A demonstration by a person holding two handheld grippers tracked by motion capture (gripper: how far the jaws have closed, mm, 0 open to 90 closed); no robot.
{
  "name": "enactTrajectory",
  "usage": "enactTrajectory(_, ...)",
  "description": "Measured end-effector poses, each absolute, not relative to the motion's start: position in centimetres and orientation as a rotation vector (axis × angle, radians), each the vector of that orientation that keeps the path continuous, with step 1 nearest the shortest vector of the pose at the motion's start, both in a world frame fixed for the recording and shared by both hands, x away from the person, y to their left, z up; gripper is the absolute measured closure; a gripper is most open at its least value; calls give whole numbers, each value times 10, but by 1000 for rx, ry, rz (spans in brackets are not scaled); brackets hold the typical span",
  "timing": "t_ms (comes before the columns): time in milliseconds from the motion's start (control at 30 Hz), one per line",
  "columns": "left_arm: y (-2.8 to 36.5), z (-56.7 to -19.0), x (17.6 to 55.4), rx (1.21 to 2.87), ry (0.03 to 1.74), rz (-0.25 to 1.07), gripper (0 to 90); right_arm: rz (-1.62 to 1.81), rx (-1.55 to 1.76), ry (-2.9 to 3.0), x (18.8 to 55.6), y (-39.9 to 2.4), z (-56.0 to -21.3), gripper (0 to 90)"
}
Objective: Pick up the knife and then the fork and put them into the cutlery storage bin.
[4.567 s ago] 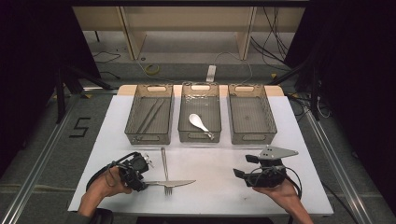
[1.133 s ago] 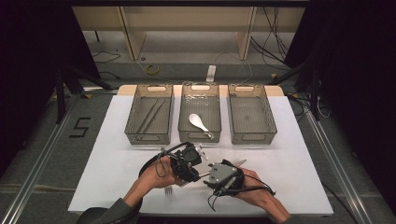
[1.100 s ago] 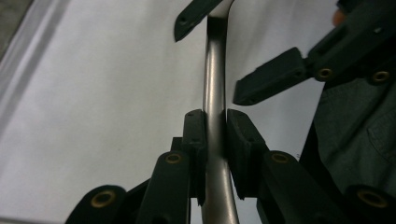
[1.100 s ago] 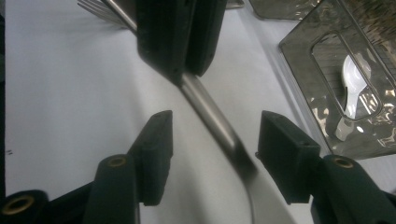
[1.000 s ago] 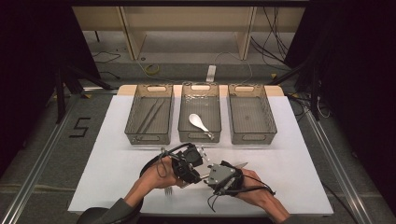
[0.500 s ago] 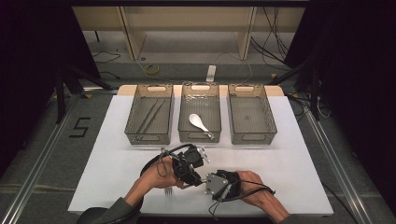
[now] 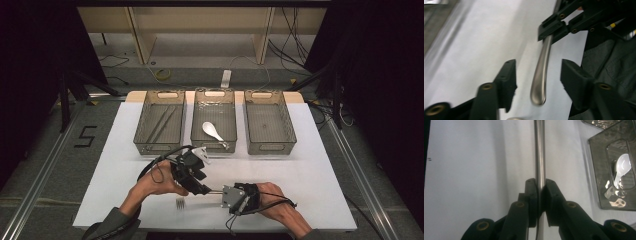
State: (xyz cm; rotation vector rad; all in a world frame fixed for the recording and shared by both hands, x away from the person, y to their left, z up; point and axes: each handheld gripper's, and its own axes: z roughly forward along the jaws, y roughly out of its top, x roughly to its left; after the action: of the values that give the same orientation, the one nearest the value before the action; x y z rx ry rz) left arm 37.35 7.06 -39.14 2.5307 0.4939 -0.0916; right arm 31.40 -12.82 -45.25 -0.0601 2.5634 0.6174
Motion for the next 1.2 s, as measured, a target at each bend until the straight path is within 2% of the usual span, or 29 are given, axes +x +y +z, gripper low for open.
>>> enactTrajectory(100,79,-388,375,2474,525,-50,349,625,-14,2568,318,-134,-450,825)
enactTrajectory(300,101,-387,378,2346,620,39,248,654,150,2540,332,-155,-442,826)
enactTrajectory(500,116,-391,378,2273,659,102,233,717,306,2507,344,-174,-430,826)
enactTrajectory(833,119,-402,377,2189,699,104,209,778,471,2490,359,-193,-418,826)
enactTrajectory(1000,128,-405,375,2076,728,157,202,875,627,2467,375,-205,-403,827)
enactTrajectory(1200,136,-409,374,2040,766,204,198,975,773,2443,401,-215,-383,826)
